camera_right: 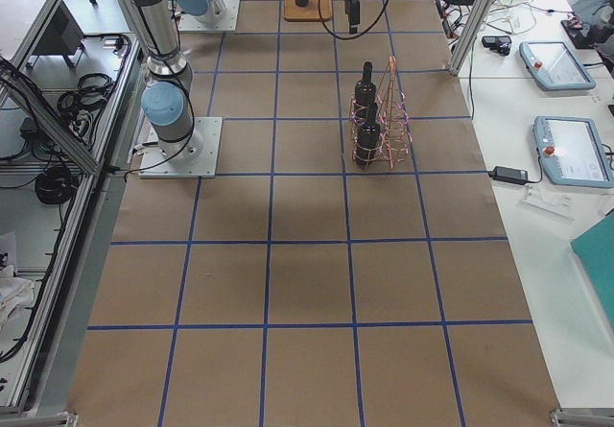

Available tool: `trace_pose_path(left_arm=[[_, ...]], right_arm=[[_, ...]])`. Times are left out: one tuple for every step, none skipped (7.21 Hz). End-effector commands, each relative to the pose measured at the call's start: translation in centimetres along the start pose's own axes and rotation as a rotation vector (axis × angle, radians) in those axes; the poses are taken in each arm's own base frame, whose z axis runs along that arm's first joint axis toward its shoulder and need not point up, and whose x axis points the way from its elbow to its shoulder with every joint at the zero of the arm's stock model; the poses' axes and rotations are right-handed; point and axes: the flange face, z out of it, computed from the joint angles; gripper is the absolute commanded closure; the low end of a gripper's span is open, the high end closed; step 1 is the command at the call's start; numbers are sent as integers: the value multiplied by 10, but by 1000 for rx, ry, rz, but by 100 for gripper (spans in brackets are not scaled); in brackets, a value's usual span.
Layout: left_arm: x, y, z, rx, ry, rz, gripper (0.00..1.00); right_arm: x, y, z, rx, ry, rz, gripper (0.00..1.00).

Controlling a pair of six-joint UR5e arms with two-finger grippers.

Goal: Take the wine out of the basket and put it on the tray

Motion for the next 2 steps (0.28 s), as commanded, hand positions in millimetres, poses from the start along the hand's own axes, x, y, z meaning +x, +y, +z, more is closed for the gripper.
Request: trace_pose_path(left_arm=[[-1, 1, 1, -2, -2, 3, 0], [-1, 1, 1, -2, -2, 3, 0]], right_arm=[[0, 0, 0, 0, 0, 0, 0], [0, 0, 0, 1, 0, -1, 0]])
